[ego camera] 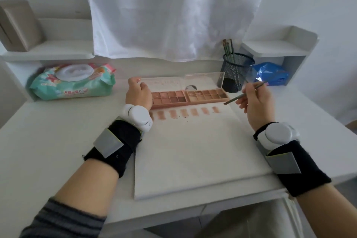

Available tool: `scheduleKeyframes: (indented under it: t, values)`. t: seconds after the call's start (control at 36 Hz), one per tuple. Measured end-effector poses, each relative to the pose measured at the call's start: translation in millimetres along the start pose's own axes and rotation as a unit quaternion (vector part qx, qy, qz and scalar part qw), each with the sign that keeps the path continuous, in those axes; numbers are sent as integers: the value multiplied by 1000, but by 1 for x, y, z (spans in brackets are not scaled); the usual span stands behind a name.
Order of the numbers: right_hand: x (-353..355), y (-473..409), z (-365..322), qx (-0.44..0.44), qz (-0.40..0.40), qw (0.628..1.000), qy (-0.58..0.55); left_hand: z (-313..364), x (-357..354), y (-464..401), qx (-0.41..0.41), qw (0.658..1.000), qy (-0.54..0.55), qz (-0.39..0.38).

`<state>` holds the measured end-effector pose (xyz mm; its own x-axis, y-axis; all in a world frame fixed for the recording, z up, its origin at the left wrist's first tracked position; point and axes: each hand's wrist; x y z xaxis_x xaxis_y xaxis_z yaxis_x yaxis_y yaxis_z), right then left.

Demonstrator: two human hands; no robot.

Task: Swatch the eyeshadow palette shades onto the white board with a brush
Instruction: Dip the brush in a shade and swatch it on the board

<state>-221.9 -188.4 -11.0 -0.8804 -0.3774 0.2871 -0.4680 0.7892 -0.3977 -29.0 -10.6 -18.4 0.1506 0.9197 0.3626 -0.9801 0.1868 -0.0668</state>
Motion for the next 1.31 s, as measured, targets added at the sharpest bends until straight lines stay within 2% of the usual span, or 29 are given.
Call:
scheduleKeyframes:
  t: [0.17,0.64,0.94,1.19,1.31]
  values:
    - [-4,6,1,63,-38,996,56,-2,1,-1,-8,1000,-11,-10]
    - [1,14,-4,159,-102,964,189,-5,0,-4,-9,1000,9,-1]
    - [1,15,-4,129,-41,982,135,-4,0,-3,-11,1000,12,2]
    - [-1,13,-2,121,-80,977,154,-4,0,-3,-17,1000,8,1]
    - [0,14,-5,125,-73,978,148,-3,1,-2,-20,1000,6,-1]
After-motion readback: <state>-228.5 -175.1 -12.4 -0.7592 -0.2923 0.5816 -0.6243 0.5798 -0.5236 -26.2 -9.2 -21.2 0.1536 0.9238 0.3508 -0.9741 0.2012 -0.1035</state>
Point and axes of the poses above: each hand's wrist, its own y-axis away from the middle knuckle, its own x-axis out of the back of the hand, z = x × y, and after that the axes turned 1 degree about y, right-handed
